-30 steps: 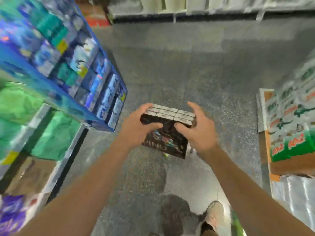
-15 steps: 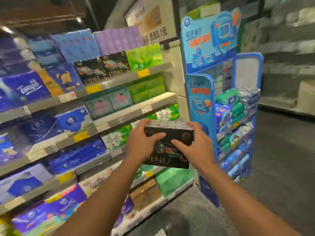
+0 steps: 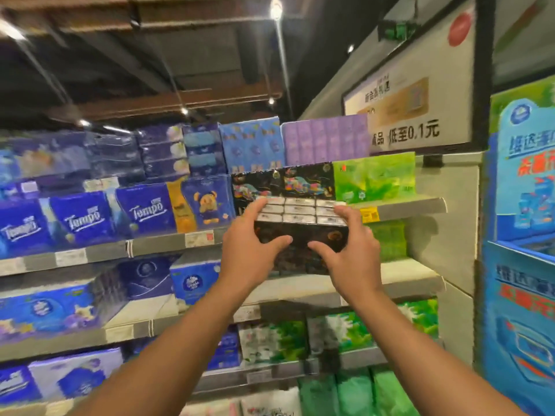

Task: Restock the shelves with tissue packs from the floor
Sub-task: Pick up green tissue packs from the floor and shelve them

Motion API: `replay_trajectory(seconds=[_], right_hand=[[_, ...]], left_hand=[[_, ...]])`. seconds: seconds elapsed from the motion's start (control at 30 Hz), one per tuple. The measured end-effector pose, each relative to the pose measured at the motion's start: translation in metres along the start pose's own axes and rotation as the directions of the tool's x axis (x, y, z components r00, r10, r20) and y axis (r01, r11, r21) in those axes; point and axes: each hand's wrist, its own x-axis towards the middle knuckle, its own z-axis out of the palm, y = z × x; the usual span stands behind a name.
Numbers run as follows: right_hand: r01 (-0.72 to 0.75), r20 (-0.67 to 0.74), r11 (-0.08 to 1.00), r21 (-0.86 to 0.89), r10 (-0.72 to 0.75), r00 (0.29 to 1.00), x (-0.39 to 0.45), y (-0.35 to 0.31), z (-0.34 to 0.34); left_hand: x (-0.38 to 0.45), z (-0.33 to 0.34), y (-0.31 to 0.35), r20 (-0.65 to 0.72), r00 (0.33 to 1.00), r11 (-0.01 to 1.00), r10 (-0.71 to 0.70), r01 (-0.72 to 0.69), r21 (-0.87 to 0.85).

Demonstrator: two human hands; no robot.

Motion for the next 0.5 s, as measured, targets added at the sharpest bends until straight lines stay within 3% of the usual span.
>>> replay_trajectory(seconds=[0.13,0.33,0.5], right_hand=[[0.054,-0.039,0.996,0.071,-0.052,0.998,0.054,0.009,0.058],[0.111,-0.142,0.993,0.034,-0.105,0.984,0.118,0.012,0.128],[0.128,-0.108,0.992,0.007,-0.127,0.986,0.160,0.020,0.172]], left_hand=[[0.062,0.002,-0.022,-0.095,0.995,0.996,0.015,-0.006,0.088],[0.139,0.004,-0.067,-0.147,0.987,0.992,0.071,-0.054,0.115],[0.200,0.011,-0.105,-0.142,0.989,0.995,0.034,-0.020,0.102]])
